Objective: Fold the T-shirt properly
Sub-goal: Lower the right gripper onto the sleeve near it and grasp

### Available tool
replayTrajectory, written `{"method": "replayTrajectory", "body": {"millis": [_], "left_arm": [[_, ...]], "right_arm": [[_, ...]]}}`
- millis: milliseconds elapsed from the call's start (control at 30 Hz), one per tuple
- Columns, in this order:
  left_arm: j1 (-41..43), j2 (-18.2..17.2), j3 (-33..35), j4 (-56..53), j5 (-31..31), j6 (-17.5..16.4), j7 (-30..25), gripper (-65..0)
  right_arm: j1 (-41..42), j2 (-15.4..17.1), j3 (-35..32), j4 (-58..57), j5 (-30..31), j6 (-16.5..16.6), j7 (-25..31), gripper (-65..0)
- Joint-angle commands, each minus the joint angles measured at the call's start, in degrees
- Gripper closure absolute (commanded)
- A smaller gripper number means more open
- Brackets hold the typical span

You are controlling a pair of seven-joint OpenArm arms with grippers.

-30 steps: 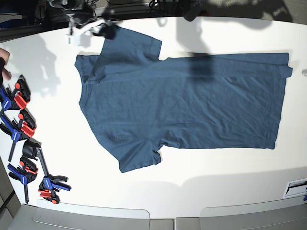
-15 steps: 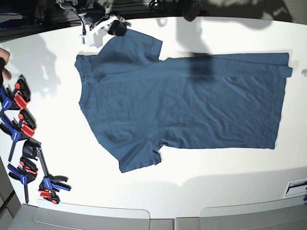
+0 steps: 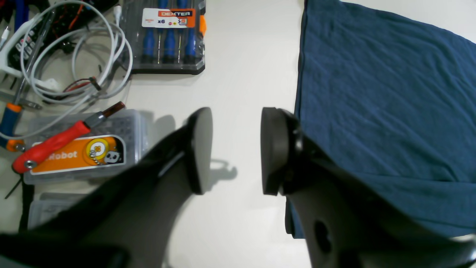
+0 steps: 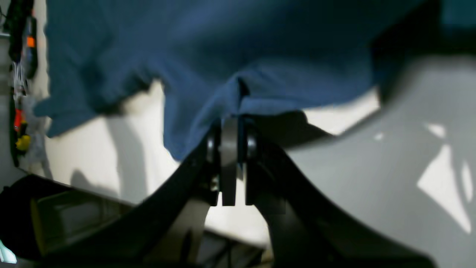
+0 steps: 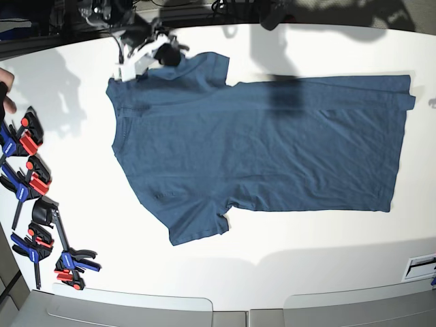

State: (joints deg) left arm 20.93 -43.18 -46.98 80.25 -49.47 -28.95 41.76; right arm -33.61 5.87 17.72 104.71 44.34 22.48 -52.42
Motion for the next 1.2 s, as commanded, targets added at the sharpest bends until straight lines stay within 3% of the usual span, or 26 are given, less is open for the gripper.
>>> {"method": "replayTrajectory", "body": {"millis": [0,233,733,967,1167], "left_arm": [[-0.13,-1.77,-0.70,0.85,-1.07,-0.17,-1.55,-20.1],[-0.13,-1.75,-0.70,0.85,-1.07,-0.17,-1.57,-20.1],[-0.13,-1.75,-0.70,0.85,-1.07,-0.17,-1.57,-20.1],[-0.13,-1.75,-0.70,0.85,-1.07,-0.17,-2.05,-20.1],[-0.13,-1.75,-0.70,0.85,-1.05,-0.17,-2.58,-20.1]], "right_arm": [[0.98,0.31,0.15,0.92,1.07,0.76,0.76,0.0],[9.42,0.31,-0.24,0.92,-0.35,1.33,1.07,0.0],[17.73,0.31,-10.27,0.63,-21.57,1.05,11.47,0.0],[17.75,0.28,-10.29,0.63,-24.30,1.03,18.12,0.0],[19.23,0.28,-10.29,0.59,-24.59,1.03,18.58,0.0]]}}
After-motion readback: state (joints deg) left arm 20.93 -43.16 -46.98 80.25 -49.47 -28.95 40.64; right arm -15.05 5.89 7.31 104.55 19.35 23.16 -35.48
